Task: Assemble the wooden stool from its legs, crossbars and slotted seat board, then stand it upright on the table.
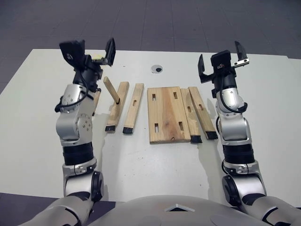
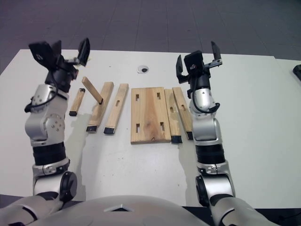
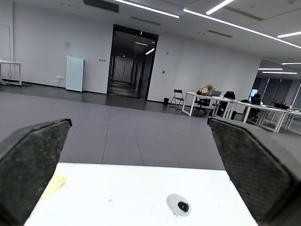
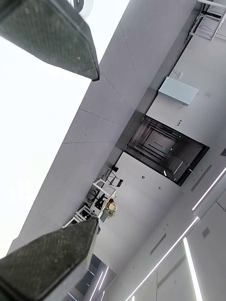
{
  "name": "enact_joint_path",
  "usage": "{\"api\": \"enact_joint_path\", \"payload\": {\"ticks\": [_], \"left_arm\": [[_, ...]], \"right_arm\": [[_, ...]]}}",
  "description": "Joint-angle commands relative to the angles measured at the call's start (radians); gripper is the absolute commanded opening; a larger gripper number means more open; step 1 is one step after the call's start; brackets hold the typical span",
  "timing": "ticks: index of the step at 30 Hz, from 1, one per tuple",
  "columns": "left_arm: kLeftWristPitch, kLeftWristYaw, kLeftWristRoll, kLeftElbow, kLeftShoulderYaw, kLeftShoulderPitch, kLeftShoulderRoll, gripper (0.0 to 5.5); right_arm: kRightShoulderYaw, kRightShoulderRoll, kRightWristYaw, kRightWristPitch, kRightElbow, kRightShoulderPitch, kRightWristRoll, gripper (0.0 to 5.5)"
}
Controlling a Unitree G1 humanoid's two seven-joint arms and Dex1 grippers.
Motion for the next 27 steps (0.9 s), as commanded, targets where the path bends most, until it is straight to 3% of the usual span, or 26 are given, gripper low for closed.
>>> {"api": "enact_joint_path", "payload": {"ticks": [1,4,9,15,27], "left_arm": [[-0.013,0.017,0.022,0.139,0.023,-0.159,0.038,5.38],[-0.025,0.016,0.036,0.229,0.027,-0.239,0.06,5.38],[0.008,-0.047,0.189,0.421,-0.132,-0.031,0.093,5.38],[-0.169,-0.087,0.203,0.64,-0.141,-0.016,0.029,5.38],[-0.204,-0.064,0.169,0.487,-0.085,-0.022,0.041,5.38]], "right_arm": [[-0.008,0.005,-0.006,-0.002,0.015,-0.02,0.009,5.4],[-0.008,0.006,-0.006,-0.002,0.012,-0.021,0.008,5.4],[-0.011,0.009,-0.011,-0.004,0.015,-0.021,0.009,5.4],[-0.017,0.001,0.0,-0.011,0.036,-0.035,0.015,5.4],[-0.018,0.001,0.004,-0.015,0.04,-0.032,0.013,5.4]]}}
